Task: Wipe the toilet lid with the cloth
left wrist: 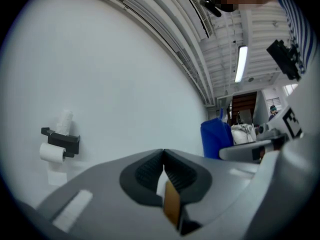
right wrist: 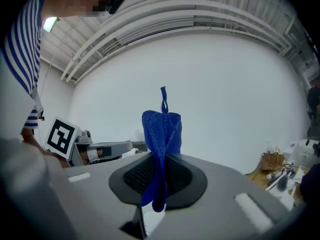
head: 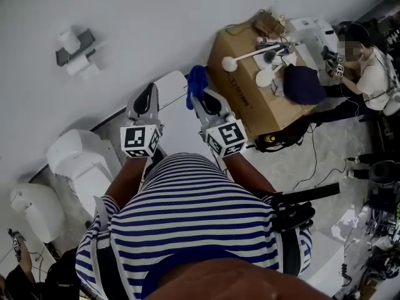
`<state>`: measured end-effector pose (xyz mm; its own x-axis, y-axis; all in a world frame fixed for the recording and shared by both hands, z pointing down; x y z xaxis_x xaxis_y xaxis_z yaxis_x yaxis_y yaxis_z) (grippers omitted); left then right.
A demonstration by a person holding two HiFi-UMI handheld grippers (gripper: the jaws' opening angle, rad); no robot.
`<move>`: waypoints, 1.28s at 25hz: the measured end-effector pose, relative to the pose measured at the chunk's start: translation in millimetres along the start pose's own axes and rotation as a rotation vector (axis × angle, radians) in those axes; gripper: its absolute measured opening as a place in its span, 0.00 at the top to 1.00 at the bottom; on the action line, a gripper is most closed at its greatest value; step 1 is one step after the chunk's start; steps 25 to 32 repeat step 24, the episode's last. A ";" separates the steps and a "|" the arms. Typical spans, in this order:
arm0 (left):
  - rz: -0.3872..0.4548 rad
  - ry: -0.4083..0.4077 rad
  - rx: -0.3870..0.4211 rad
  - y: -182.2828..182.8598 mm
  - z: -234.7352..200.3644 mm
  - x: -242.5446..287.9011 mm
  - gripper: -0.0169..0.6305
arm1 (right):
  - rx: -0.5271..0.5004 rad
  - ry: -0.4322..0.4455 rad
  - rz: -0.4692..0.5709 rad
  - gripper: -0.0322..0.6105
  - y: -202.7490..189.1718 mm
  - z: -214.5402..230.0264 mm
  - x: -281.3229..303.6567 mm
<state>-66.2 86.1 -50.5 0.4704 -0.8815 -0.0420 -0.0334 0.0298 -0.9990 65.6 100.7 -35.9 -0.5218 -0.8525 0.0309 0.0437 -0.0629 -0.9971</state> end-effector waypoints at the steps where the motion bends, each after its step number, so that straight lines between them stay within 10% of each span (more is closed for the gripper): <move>1: 0.002 -0.002 0.002 0.4 0.0 1.3 0.97 | -0.001 -0.001 0.002 0.87 0.0 1.0 0.7; 32: 0.009 -0.020 0.014 13.0 4.4 7.6 0.97 | -0.003 0.004 0.017 0.87 13.7 -1.7 -1.4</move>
Point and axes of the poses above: the fingertips, and each gripper's own axes: x forward along the fingers, z to its right, y out of its top, the point moved 1 cm from there along -x, backward along the fingers, and after that the axes turned 8 degrees about -y, right-handed, at the moved point
